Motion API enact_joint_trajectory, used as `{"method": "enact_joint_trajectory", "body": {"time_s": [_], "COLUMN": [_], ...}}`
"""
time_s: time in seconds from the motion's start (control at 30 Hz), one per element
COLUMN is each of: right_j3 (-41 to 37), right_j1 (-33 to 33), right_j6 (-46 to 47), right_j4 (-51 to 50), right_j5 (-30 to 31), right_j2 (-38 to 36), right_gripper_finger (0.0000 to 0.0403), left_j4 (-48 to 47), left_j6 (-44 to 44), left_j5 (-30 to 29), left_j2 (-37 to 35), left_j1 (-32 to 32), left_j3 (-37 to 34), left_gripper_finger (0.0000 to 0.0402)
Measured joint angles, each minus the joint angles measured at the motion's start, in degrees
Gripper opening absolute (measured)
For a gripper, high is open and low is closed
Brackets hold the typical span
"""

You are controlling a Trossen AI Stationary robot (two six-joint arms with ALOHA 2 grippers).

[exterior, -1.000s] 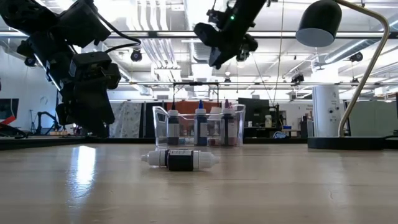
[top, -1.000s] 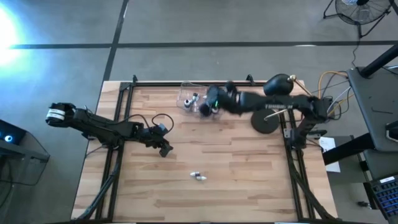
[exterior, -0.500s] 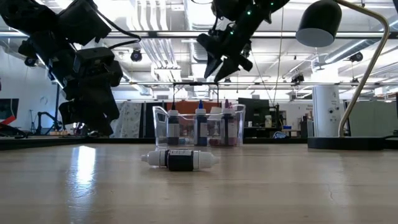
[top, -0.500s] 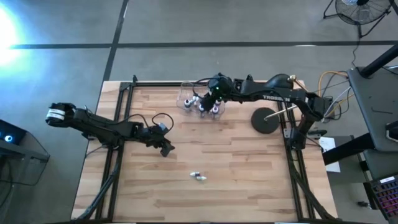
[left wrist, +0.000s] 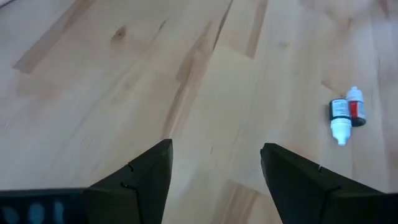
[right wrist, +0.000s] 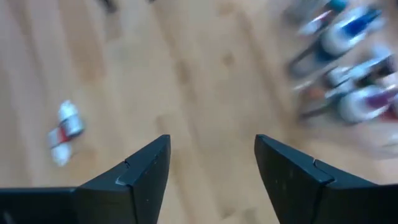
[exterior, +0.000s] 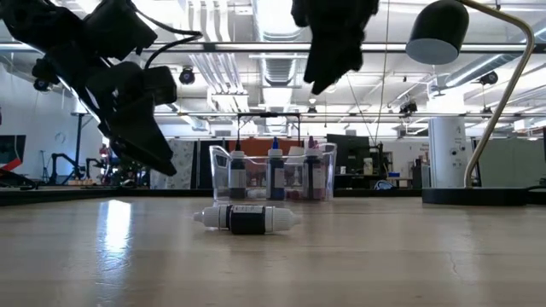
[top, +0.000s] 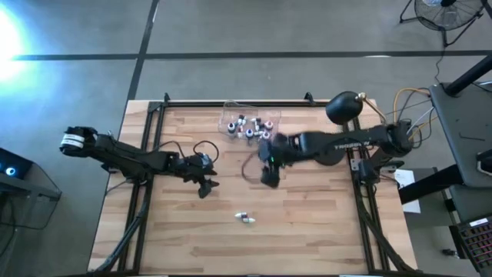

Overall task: Pick & Place food coloring
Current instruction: Put the small purple food coloring bottle into the transparent bin

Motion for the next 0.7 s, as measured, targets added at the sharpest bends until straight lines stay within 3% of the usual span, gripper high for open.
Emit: {"method": "enact_joint_trajectory", "body": {"time_s": [0.23,0.43,0.7], "right_j3": [-0.07,-3.11,-14.07], "right_j1": [9.98,17.48,24.41], "right_j6": [18.11,28.74,36.81], "right_j4": [-8.94,-15.42,-13.87], "right_j5": [3.72,4.59,5.61], "right_j2": [0.13,0.13,0.13], "right_gripper_finger": [0.0224,0.0224,0.0224], "left_j4": [-0.05,0.56,4.09], "left_j6": [4.25,7.66,7.39], "left_j5": [-7.99,-8.73,-9.33], "left_j2": [4.09,10.09,20.80], "left_j1": [-6.07,-12.15,-16.25], "left_j3": [4.55,9.75,15.66], "left_gripper_finger": [0.0218,0.0218,0.0218]}}
